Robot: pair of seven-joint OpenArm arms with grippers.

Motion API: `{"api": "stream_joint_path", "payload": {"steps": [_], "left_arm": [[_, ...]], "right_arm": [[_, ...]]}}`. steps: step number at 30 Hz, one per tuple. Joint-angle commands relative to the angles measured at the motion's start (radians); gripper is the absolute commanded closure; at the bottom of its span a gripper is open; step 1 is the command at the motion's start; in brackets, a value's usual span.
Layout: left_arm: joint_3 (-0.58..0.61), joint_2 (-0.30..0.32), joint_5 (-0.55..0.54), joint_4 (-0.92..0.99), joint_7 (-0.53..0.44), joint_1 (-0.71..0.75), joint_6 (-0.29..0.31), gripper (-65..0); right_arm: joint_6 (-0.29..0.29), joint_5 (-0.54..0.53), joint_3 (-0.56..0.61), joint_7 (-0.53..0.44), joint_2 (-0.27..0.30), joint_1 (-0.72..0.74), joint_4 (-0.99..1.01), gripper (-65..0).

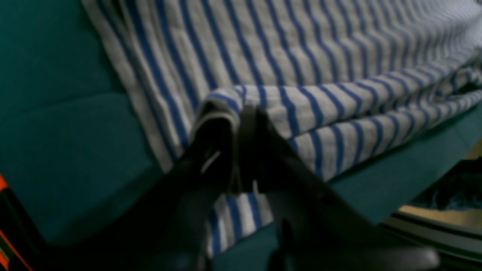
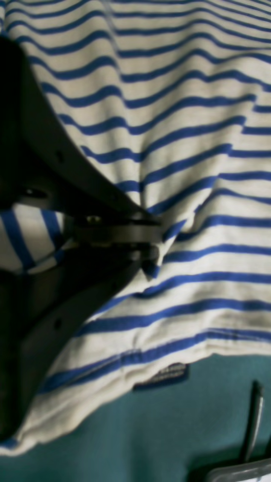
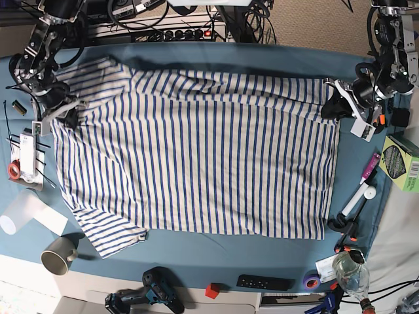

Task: Fold the T-shirt properly
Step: 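Lay the held shoulder edge down across the shirt body with both grippers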

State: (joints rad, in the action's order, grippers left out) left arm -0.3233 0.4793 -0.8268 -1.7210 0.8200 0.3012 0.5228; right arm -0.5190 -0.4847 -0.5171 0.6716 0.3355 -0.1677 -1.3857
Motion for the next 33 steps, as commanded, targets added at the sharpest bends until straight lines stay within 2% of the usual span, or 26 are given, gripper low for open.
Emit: {"api": "stream_joint_path", "payload": {"steps": [1,2,5,10,14,24,29,33], "left_arm": [[-0.008,0.016,-0.005,-0.015,-0.024,-0.008,-0.016,0.0],[-0.008,0.016,0.001,-0.015,-0.025,-0.008,-0.033,0.0],[-0.009,0.016,0.005,-0.015,-0.028,-0.008,-0.033,0.0],[-0.009,0.016,0.005,-0.015,-0.028,-0.008,-0.033,0.0],[-0.009,0.016,0.005,-0.015,-0.028,-0.008,-0.032,0.0],[-0.009,0.016,0.005,-0.015,-0.027,-0.008,-0.033,0.0],[-0.009,0.016,0.005,-0.015,-0.027,-0.008,-0.033,0.0],[-0.009,0.016,0.007,-0.015,-0.028,-0.008,-0.033,0.0]], "right_arm": [[0.029,0.037,-0.006,0.016,0.021,0.016,0.018,0.0],[0.028,0.032,-0.006,0.017,0.021,0.023,0.031,0.0],[0.011,-0.016,-0.006,0.023,0.022,0.027,0.037,0.0],[-0.087,-0.112,-0.006,0.074,0.022,0.026,0.031,0.0],[-0.113,-0.157,-0.006,0.116,0.022,0.026,0.000,0.0],[-0.107,-0.147,-0.006,0.245,0.024,0.026,-0.172,0.0],[-0.006,-0.066,-0.006,0.236,0.025,0.030,-0.183,0.0],[0.001,-0.046,-0.006,0.230,0.025,0.056,-0.183,0.0]]}}
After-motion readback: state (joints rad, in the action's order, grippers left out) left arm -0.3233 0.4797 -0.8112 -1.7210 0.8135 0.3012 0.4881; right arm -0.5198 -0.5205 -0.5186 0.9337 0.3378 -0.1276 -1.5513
